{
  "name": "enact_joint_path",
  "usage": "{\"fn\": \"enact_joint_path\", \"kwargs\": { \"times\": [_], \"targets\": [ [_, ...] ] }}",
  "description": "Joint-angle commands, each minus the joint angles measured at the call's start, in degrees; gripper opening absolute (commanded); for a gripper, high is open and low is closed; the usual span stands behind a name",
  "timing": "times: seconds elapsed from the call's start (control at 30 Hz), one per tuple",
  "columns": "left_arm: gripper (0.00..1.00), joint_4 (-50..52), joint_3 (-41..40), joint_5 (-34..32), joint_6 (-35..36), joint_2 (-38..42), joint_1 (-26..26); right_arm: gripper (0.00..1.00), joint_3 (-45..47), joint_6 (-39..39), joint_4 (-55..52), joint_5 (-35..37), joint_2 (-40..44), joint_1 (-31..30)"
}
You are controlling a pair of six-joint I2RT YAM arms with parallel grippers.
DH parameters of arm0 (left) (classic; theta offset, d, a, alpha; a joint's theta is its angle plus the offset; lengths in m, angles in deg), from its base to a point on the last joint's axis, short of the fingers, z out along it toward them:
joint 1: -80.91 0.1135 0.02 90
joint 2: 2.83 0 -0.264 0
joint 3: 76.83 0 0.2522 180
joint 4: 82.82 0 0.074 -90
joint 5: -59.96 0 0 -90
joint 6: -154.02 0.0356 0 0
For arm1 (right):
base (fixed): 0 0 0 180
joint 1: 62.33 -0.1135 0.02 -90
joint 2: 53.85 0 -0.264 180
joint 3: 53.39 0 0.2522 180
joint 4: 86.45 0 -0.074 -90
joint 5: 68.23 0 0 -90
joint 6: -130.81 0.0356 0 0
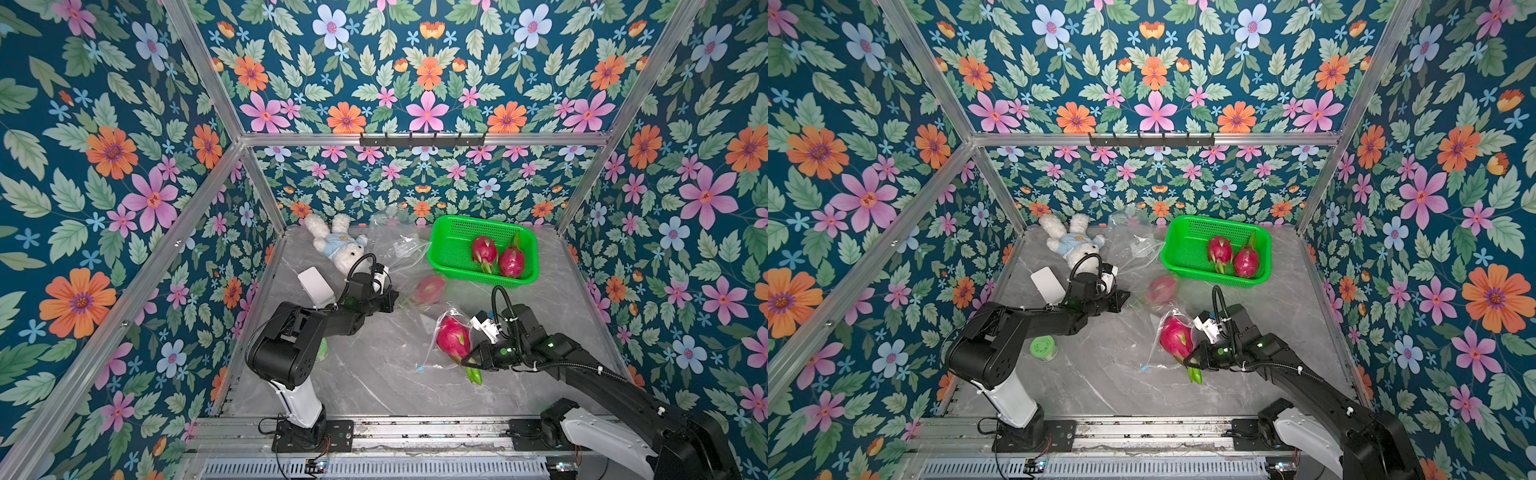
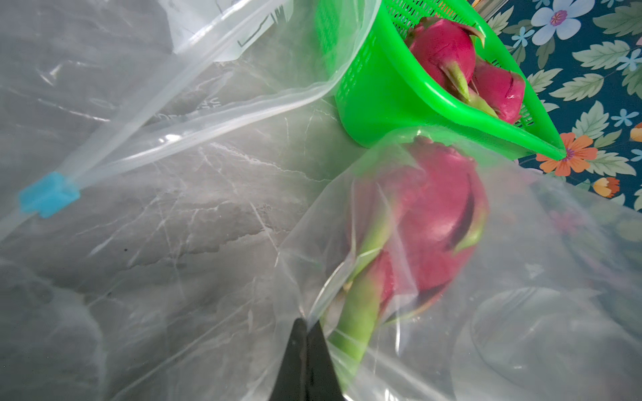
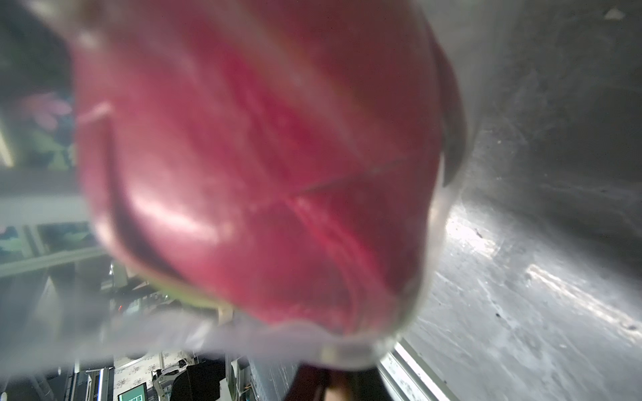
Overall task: Open the zip-top bag and take out the dragon fruit
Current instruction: Pick up the dragon fruit from the zipper food storage bag.
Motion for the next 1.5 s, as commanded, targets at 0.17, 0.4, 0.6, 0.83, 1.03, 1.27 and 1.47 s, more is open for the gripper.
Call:
{"fn": "enact_joint_path", "kwargs": {
  "times": [0.17, 0.4, 0.6, 0.83, 1.03, 1.27, 1.47],
  "targets": [
    [0.00, -0.11, 0.49, -1.04, 0.16, -0.42, 0.68, 0.00, 0.84, 1.00, -1.98, -7.13, 2.88, -0.05],
    [0.00, -4.11, 0.59, 2.16, -3.85, -2.77, 0.63, 0.00, 0.20, 3.47, 2.36, -9.14, 1.77, -0.03],
    [0.00, -1.82, 0.72, -2.20, -1.89, -3.02, 0.84, 0.00, -2.44, 0.66, -7.48, -5.91, 6.44, -0.05],
    [0.00, -0.57, 1.65, -4.76, -1.39, -3.76, 1.42, 0.00, -2.61, 1.49, -13.01, -1.85, 12.92, -0.01],
    [0.00, -0.42, 1.75, -2.71, -2.16, -4.32, 1.42, 0.00, -4.89, 0.73, -16.42, 4.45, 15.48, 0.23],
    [0.00, -0.42, -1.36, -1.88, -2.56, -1.42, 1.34, 0.00, -10.56, -2.35, -13.63, 9.90, 11.49, 4.49],
    [0.00, 3.05, -3.49, -2.73, -0.58, 1.92, 1.32, 0.00, -17.40, -4.84, -7.36, 7.02, 5.80, 14.60]
  ]
}}
